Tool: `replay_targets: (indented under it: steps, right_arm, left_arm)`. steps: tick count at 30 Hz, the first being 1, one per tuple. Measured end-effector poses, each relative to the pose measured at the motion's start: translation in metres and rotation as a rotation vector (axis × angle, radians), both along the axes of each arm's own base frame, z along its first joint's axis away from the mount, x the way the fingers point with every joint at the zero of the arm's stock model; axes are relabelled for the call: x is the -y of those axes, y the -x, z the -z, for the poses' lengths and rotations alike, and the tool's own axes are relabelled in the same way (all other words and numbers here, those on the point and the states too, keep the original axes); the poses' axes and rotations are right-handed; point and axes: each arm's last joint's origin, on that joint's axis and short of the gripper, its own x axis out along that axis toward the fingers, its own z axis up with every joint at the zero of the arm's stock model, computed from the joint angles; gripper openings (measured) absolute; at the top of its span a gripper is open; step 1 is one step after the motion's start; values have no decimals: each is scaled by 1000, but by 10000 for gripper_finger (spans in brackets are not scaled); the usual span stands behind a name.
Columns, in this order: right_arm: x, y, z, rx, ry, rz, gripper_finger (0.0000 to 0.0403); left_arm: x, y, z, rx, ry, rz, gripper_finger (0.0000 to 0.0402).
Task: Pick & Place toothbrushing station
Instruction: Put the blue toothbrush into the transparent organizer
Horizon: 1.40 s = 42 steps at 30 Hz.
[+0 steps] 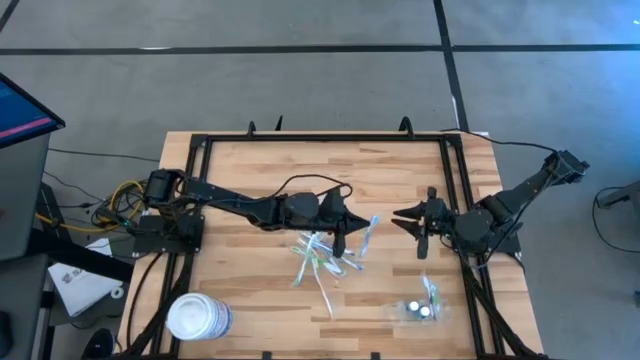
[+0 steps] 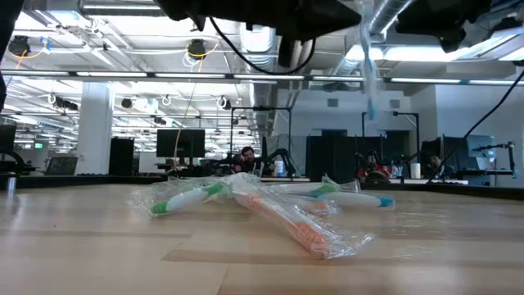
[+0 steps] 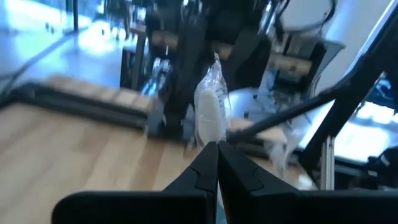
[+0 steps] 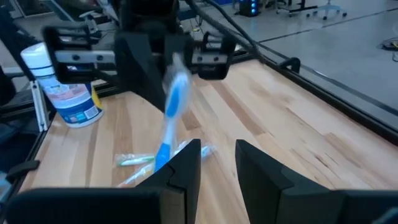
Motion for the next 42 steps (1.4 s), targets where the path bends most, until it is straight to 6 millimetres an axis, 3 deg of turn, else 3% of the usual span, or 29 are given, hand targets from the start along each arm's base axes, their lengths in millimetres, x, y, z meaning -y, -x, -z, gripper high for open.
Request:
replay_targets:
  steps: [7,20,42]
  right_arm:
    - [-3,-12,6,-21,16,22,91]
    - [-12,-26,1,43,59,-61,91]
    - [0,-51,5,73,10,-56,91]
  left_arm:
    - [-1,-1,-12,118,-54,-20,0]
    - [-2,0,-14,134,-96,-66,0]
    - [-1,0,-15,148,-120,-80,0]
